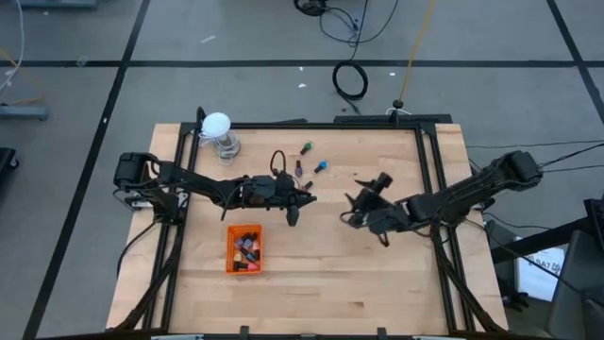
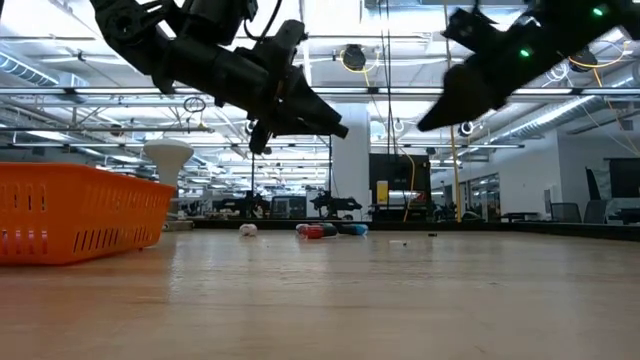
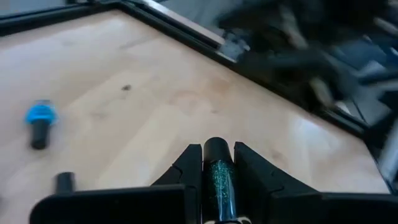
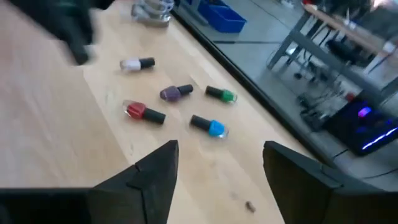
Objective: Pick & Place Nail Polish
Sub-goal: Put the dark green nail color bottle into the orange bin
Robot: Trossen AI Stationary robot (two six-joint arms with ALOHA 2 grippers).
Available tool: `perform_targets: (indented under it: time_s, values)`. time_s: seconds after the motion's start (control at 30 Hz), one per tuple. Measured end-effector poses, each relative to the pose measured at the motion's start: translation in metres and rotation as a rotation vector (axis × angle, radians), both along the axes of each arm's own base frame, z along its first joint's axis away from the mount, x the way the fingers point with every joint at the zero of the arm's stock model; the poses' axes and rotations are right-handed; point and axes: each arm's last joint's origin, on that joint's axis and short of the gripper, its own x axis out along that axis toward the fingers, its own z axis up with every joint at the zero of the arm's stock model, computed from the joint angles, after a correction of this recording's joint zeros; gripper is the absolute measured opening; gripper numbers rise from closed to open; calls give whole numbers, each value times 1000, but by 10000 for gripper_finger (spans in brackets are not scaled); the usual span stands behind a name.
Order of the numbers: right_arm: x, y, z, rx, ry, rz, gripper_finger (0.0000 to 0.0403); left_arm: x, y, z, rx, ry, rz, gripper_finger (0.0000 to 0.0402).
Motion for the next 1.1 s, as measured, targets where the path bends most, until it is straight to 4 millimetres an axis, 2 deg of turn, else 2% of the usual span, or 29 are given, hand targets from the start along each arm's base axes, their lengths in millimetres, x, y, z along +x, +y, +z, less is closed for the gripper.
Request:
perform_targets:
  time_s: [0.13,0.27,0.47,0.57,0.63,0.7,0.8,0.93,1.1]
  values:
    - [-27,-8,-12,93,-142,-17,215,2,-11,6,80,-57,-147,52]
    - [-47,-12,-19,154,-221,71,218,2,-23,13,72,-146,-427,52]
    - [-67,-17,-24,200,-396,158,221,-5,-41,19,-102,-207,-899,52]
    - [-74,-19,-26,215,-453,196,218,-11,-60,20,-94,-230,-1123,52]
    - [-78,-20,-29,223,-470,205,217,-14,-71,20,-73,-251,-1214,52]
    - [-80,-21,-29,226,-478,205,216,-16,-79,20,-74,-249,-1240,52]
    - [-80,-21,-29,227,-482,206,216,-18,-86,12,-130,-149,-1213,52]
    - [-80,-21,-29,225,-478,206,216,-22,-89,-3,-183,35,-1132,52]
    - [-80,-21,-30,224,-474,206,216,-25,-88,-13,-230,181,-1026,52]
